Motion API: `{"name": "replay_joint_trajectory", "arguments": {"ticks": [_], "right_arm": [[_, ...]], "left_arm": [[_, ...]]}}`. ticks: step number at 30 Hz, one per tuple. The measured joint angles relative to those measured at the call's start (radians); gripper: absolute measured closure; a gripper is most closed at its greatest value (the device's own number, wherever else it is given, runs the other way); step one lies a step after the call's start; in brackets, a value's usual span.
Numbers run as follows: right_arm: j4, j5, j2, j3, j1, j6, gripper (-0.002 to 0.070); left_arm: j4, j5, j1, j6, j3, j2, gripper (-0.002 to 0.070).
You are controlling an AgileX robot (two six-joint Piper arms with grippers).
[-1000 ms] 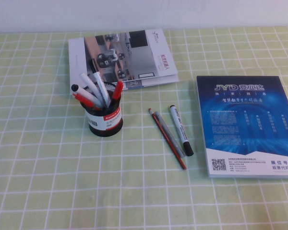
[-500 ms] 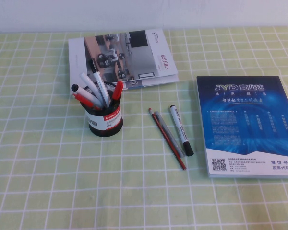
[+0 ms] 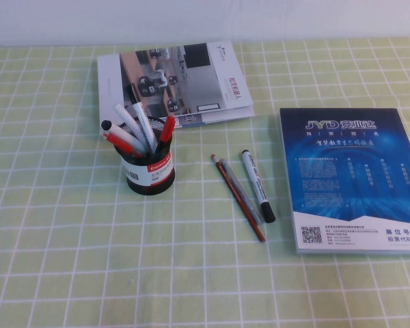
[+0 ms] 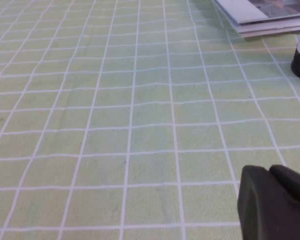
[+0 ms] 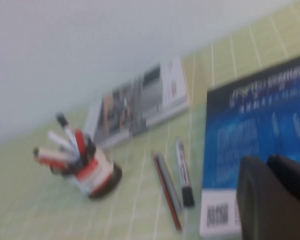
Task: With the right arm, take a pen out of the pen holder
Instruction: 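Take a marker out of the pen holder and lay it on the table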
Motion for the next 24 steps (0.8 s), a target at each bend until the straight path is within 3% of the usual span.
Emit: {"name": "replay_joint_trajectory", "arguments": {"ticks": [7,14,17,24], "right_arm": [[-0.150,0.183,0.361,-0.188,0.000,-0.014,0.0688],[-0.251,0.217,0.624,-0.285,0.004,-0.022,0.0688],[-0.278,0.183,0.713,-0.321,0.059,-0.022,0.0688],[-0.287,0.046,0.914,-0.434,0.328,-0.018,0.0688]], "left_arm": [[0.000,0.000,0.000,0.000,0.000,0.000,0.0680],[0.000,0.000,0.000,0.000,0.000,0.000,0.0680],[0.000,0.000,0.000,0.000,0.000,0.000,0.0680],[0.000,0.000,0.000,0.000,0.000,0.000,0.0680]]}}
